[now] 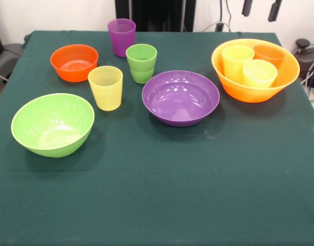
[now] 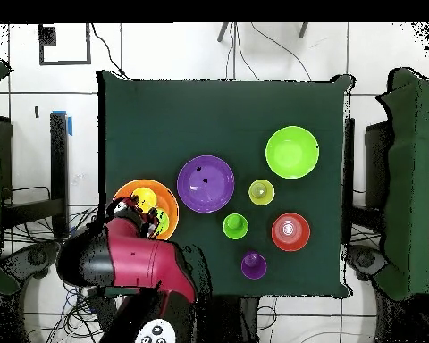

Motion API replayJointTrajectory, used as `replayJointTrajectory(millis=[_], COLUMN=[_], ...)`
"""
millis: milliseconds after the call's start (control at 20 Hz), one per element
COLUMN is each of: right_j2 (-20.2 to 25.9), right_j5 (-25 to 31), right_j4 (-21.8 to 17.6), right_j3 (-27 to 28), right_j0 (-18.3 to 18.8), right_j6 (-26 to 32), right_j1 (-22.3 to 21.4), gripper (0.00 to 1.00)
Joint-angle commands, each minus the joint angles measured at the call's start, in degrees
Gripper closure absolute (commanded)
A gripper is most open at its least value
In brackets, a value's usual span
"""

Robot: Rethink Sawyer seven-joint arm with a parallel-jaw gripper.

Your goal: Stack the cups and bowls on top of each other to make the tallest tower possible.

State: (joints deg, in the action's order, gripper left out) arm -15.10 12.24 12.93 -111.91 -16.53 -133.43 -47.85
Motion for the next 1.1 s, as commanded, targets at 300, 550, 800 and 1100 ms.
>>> replayJointTrajectory(millis=[300, 550, 800, 1100], right_j2=[7.5, 12.4, 15.6, 18.7], right_j5=[9.3, 8.9, 7.7, 4.7], right_j4=[-8.1, -10.2, -12.9, -15.9], right_j3=[0.6, 1.1, 2.2, 4.4], right_j0=[10.0, 16.8, 20.6, 23.3], right_j6=[6.9, 9.8, 9.9, 8.2], right_j1=[-6.2, -5.9, -4.4, -0.7], gripper=[0.0, 0.0, 0.0, 0.0])
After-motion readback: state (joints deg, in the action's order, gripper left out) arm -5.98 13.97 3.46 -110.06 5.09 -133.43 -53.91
